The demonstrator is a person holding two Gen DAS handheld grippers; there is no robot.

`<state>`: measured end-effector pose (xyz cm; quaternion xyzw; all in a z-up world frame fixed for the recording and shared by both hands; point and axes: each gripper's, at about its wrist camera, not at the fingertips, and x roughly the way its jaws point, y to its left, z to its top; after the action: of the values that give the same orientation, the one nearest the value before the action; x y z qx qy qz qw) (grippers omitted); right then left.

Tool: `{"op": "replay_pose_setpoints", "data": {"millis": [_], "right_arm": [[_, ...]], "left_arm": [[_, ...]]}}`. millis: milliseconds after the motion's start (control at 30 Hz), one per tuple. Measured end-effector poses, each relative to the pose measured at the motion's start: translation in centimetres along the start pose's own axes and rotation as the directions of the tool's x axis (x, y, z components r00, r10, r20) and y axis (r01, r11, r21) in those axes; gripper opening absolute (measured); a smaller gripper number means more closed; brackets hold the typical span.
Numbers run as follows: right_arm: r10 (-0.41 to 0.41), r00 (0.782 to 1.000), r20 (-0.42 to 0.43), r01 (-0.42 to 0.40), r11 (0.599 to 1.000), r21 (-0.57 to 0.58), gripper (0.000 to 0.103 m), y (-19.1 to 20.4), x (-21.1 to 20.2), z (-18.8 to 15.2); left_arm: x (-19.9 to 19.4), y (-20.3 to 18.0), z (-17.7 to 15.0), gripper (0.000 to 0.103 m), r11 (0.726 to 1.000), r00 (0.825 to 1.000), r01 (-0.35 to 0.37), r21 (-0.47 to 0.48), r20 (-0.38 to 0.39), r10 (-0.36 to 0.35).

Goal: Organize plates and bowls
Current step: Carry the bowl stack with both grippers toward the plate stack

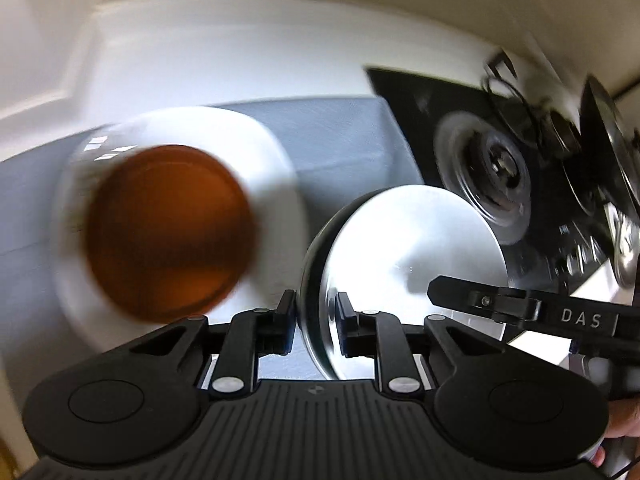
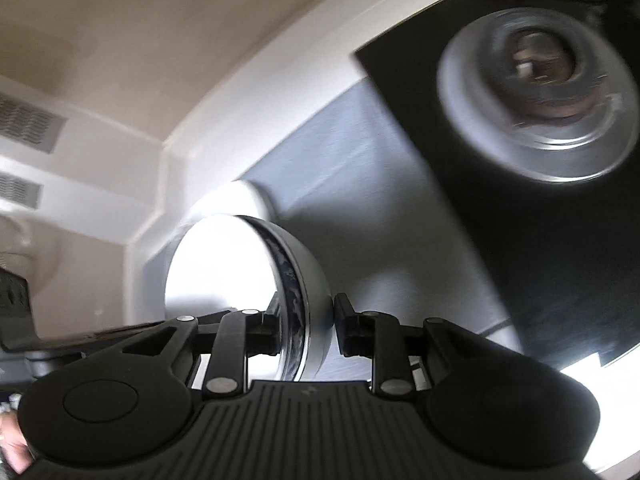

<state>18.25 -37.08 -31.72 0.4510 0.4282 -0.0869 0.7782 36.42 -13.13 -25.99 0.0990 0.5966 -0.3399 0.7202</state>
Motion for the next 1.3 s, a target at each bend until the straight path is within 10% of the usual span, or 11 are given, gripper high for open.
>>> {"op": "replay_pose_setpoints", "data": {"millis": [433, 733, 1300], "right_arm": [[0.081, 0.958, -0.276, -0.171, 0.932, -0.320, 0.028, 15.2, 8.2, -4.8], [0.006, 0.907, -0.421, -0.193, 0.894, -0.405, 0.028, 19.0, 12.4, -11.4], [-0.131, 0.922, -0.364, -0.120, 0.797, -0.592, 0.031, 19.7, 13.9, -13.3]], "left_arm": [[-10.6, 13.0, -9.0, 0.022, 0.927, 0.979, -0.166, -0.337, 0.054, 0.195], [-9.8, 18.7, -14.7, 0.023, 0.850, 0.981, -0.182, -0.495, -0.038, 0.188], [-7.3, 19.7, -16.3, 0.022, 0.862, 0.993, -0.116, -0.494, -0.047, 0.107]]}}
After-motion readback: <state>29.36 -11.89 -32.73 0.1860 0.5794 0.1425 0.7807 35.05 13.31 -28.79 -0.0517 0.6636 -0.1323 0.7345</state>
